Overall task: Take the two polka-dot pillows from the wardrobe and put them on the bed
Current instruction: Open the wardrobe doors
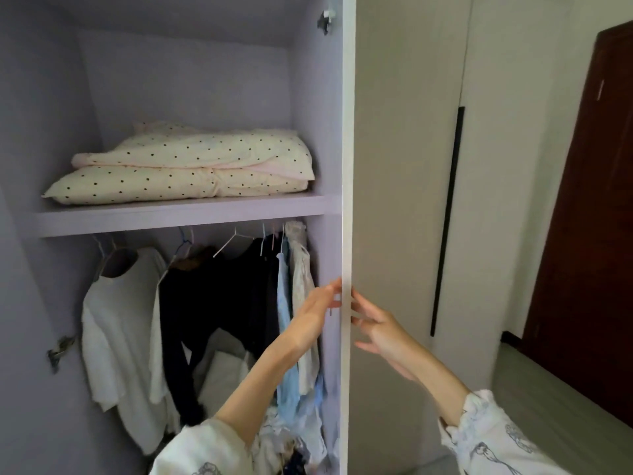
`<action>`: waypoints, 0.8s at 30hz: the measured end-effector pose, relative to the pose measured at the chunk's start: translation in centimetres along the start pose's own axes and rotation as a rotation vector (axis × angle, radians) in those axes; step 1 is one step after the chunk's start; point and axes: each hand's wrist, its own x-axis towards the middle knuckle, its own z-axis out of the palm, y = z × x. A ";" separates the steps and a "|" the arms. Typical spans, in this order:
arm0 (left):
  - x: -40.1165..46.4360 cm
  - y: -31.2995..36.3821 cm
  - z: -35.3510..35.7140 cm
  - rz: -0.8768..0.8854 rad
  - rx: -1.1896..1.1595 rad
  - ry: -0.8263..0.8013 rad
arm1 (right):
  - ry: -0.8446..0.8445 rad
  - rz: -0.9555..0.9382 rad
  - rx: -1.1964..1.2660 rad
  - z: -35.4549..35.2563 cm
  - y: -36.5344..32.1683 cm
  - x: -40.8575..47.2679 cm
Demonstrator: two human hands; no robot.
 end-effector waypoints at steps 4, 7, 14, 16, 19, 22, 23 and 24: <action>1.1 1.5 2.6 -0.043 0.047 -0.064 | 0.058 0.001 0.031 -2.5 -0.2 -1.5; 2.1 2.3 4.3 -0.062 0.055 -0.147 | 0.102 -0.006 0.021 -4.0 0.0 -2.5; 4.3 1.8 5.3 -0.080 0.096 -0.248 | 0.367 0.043 -0.212 -6.1 1.0 -2.5; 4.5 1.0 4.3 -0.088 0.106 -0.210 | 0.395 0.080 -0.308 -5.7 0.9 -1.9; 4.8 -0.7 2.3 -0.061 0.176 -0.109 | 0.355 0.076 -0.402 -3.9 0.4 -0.3; 5.1 -2.2 -1.2 -0.028 0.236 -0.053 | 0.311 0.048 -0.463 -1.3 -0.4 2.3; 5.2 -2.6 -2.6 -0.020 0.267 -0.041 | 0.292 0.032 -0.472 -0.4 -0.7 3.4; 5.4 -3.0 -4.1 -0.015 0.289 -0.021 | 0.276 0.012 -0.475 0.5 -1.1 4.7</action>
